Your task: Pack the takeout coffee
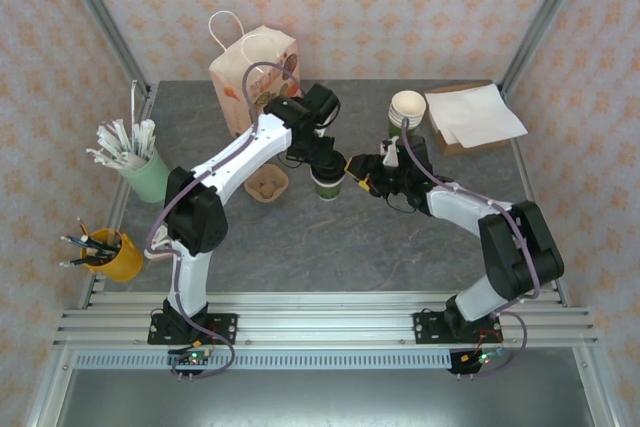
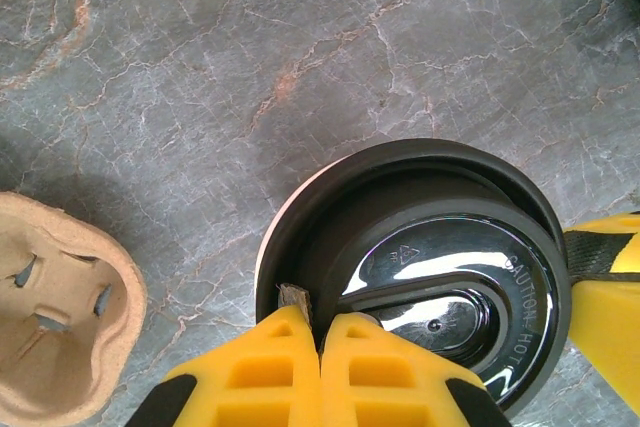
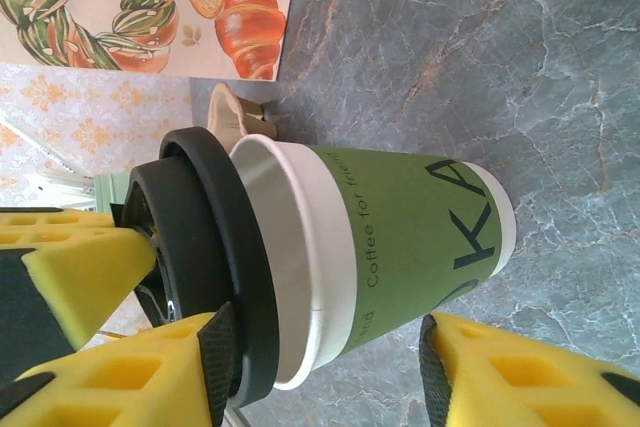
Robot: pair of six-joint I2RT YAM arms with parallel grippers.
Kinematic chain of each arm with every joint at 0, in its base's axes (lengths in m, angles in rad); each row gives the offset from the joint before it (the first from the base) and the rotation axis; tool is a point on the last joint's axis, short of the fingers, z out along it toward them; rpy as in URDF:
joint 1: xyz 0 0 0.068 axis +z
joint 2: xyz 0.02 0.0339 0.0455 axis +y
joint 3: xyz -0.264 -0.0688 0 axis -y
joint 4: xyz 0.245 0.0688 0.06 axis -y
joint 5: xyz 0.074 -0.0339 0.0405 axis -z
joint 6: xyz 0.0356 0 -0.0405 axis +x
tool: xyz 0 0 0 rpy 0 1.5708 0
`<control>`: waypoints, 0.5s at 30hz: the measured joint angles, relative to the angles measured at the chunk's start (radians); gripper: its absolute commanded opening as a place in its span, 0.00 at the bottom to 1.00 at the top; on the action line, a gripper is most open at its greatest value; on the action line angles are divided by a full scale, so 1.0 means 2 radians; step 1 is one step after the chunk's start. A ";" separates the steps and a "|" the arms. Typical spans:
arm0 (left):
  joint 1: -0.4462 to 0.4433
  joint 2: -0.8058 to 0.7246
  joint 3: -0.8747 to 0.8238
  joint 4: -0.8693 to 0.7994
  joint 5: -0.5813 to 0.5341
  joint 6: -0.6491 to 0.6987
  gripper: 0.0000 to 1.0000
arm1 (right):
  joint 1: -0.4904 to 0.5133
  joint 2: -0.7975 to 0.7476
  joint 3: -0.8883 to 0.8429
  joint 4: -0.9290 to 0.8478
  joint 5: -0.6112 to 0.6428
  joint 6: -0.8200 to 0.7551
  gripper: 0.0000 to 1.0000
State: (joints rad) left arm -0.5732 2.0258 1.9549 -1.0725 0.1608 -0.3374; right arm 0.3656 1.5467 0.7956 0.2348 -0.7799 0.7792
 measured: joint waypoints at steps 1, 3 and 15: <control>0.000 0.002 0.000 0.000 0.000 0.000 0.00 | 0.000 0.002 0.000 0.002 -0.002 0.002 0.52; 0.000 0.004 0.000 0.000 0.000 0.000 0.00 | 0.000 0.005 0.000 0.008 -0.003 0.003 0.51; 0.000 0.010 -0.009 0.004 -0.003 0.003 0.00 | 0.002 0.027 0.002 0.014 -0.010 0.007 0.42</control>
State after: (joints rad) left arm -0.5732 2.0453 1.9362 -1.0653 0.1555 -0.3305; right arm 0.3706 1.6009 0.7986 0.2623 -0.8005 0.7929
